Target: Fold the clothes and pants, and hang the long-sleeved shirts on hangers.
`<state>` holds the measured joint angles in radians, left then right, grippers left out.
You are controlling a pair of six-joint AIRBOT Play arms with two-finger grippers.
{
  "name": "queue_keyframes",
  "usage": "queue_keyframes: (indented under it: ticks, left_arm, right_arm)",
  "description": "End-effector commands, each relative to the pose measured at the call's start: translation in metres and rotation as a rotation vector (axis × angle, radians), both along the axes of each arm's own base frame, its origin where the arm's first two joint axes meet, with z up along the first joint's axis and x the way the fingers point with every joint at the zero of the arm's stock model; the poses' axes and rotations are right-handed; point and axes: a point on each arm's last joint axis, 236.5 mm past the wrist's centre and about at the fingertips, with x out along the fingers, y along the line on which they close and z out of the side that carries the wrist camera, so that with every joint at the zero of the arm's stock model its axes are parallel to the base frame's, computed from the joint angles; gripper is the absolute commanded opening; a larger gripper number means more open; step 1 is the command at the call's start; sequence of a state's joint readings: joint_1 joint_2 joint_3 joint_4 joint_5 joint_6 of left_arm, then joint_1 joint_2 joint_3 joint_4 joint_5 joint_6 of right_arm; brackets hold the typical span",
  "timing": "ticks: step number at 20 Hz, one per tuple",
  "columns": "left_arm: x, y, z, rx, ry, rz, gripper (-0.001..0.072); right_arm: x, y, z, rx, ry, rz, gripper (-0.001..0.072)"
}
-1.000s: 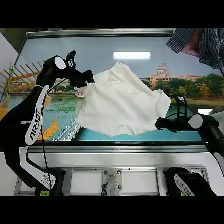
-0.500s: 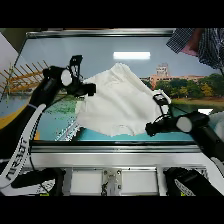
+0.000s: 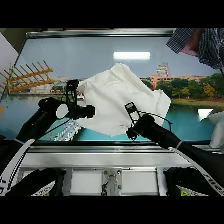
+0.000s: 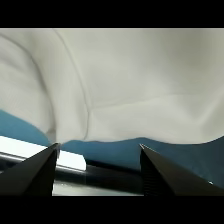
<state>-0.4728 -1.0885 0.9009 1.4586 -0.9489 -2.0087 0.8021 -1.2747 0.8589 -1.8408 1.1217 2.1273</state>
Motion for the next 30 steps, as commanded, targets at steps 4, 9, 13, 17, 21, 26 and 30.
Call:
queue_keyframes:
  ticks: [4, 9, 13, 17, 21, 26, 30]
  left_arm:
    - [-0.025, -0.003, -0.004, -0.086, 0.003, 0.034, 0.0436]
    - [-0.038, 0.004, -0.015, -0.076, 0.024, 0.035, 0.0436]
    - [-0.051, -0.001, -0.03, -0.079, 0.086, 0.031, 0.0436]
    - [-0.066, -0.041, -0.053, -0.068, 0.127, -0.07, 0.0435]
    - [-0.073, -0.09, -0.066, -0.037, 0.159, -0.191, 0.0436]
    - [-0.072, -0.136, -0.077, -0.014, 0.167, -0.281, 0.0435]
    - [-0.062, -0.135, -0.086, 0.063, 0.131, -0.261, 0.0435]
  right_arm:
    - [0.008, 0.008, -0.024, -0.035, -0.01, -0.098, 0.0532]
    - [0.002, -0.002, -0.038, -0.091, 0.024, -0.132, 0.0531]
    - [0.005, -0.021, -0.033, -0.172, 0.004, -0.156, 0.0229]
    - [0.007, -0.02, -0.027, -0.159, -0.011, -0.157, 0.0022]
    - [0.007, -0.006, 0.018, -0.011, -0.076, -0.179, 0.0022]
    - [0.004, 0.001, 0.088, 0.19, -0.186, -0.201, 0.0021]
    - [-0.002, 0.0, 0.101, 0.226, -0.192, -0.21, 0.0022]
